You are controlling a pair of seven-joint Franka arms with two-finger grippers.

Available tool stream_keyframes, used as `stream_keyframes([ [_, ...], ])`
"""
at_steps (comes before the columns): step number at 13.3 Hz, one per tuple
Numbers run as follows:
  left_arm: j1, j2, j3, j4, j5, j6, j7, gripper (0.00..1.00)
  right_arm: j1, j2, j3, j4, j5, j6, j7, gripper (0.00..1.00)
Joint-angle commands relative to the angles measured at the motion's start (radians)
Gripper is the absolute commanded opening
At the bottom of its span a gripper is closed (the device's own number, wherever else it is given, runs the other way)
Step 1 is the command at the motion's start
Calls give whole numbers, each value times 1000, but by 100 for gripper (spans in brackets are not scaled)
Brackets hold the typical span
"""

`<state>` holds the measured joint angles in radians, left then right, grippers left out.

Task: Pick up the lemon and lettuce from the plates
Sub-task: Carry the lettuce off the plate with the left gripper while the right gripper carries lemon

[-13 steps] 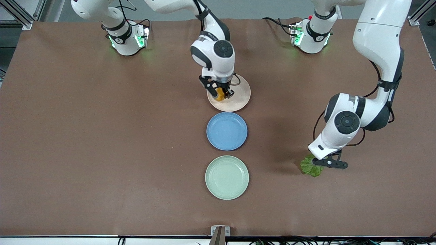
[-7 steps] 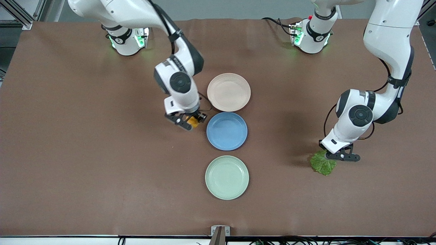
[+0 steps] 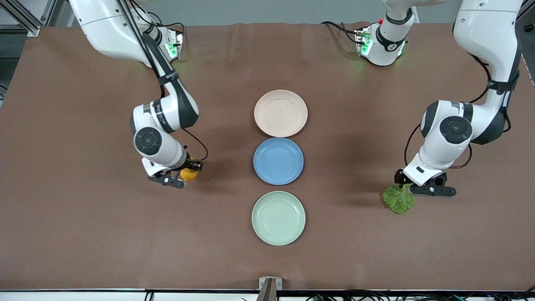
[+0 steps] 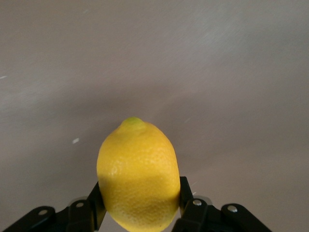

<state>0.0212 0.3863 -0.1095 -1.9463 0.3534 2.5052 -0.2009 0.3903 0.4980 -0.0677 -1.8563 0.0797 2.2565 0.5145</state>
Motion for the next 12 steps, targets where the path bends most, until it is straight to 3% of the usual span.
stream_keyframes([
  [1,9,-26,-38,117,12,-194,-12,100,-85,-30,23,-61,0,56,-146,1],
  [4,8,-17,-68,280,7,-438,-15,100,-161,-7,23,-90,-1,141,-279,1],
  [12,5,-79,-73,342,-53,-595,-3,100,-248,50,23,-75,3,199,-419,1],
])
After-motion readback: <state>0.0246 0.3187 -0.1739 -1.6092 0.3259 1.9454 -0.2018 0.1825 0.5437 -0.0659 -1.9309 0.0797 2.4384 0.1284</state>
